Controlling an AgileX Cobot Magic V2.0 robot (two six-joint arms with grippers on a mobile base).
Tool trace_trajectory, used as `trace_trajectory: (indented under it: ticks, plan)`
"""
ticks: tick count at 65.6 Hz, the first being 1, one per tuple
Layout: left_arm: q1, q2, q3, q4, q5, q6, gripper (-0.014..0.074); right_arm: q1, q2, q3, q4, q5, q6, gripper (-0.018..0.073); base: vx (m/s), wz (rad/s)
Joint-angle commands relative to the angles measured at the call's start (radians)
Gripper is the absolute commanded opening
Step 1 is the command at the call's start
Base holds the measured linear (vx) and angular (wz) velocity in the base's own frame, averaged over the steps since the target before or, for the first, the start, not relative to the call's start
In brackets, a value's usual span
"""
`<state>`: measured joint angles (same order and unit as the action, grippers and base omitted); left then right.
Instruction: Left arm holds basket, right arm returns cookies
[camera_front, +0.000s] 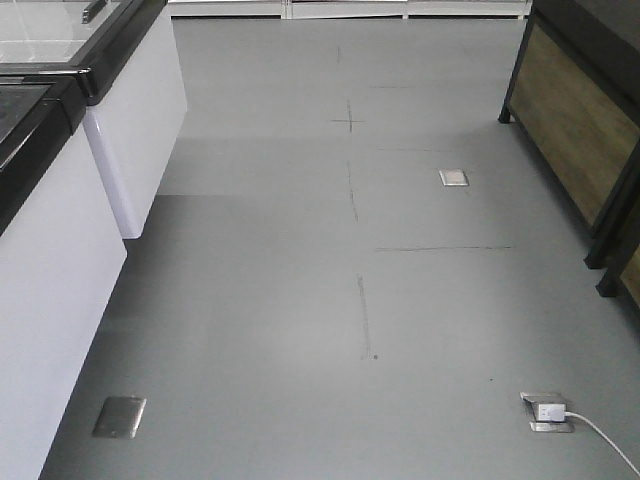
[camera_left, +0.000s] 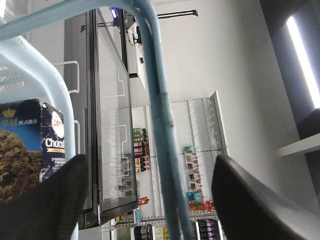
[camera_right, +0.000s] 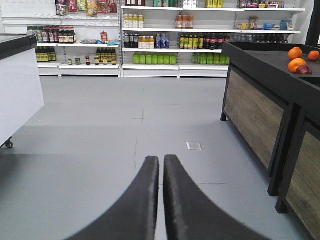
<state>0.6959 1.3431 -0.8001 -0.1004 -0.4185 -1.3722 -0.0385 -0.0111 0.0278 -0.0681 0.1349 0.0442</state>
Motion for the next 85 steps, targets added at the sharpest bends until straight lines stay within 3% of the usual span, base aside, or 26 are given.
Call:
trace_trajectory:
  ticks: [1, 14, 65, 85]
  plan:
    - [-0.008, -0.012, -0.032, 0.023, -0.106, -0.042, 0.0482, 0.003, -0.013, 0.018, -0.005, -0.073, -0.009, -0.0006, 0.00, 0.00]
    - [-0.008, -0.011, -0.032, 0.073, -0.149, -0.092, 0.0412, 0.003, -0.013, 0.018, -0.005, -0.073, -0.009, -0.0006, 0.00, 0.00]
    - [-0.008, -0.012, -0.032, 0.074, -0.176, -0.091, -0.0004, 0.003, -0.013, 0.018, -0.005, -0.073, -0.009, -0.0006, 0.00, 0.00]
    - [-0.008, -0.012, -0.032, 0.074, -0.184, -0.091, -0.0007, 0.003, -0.013, 0.018, -0.005, -0.073, -0.009, -0.0006, 0.00, 0.00]
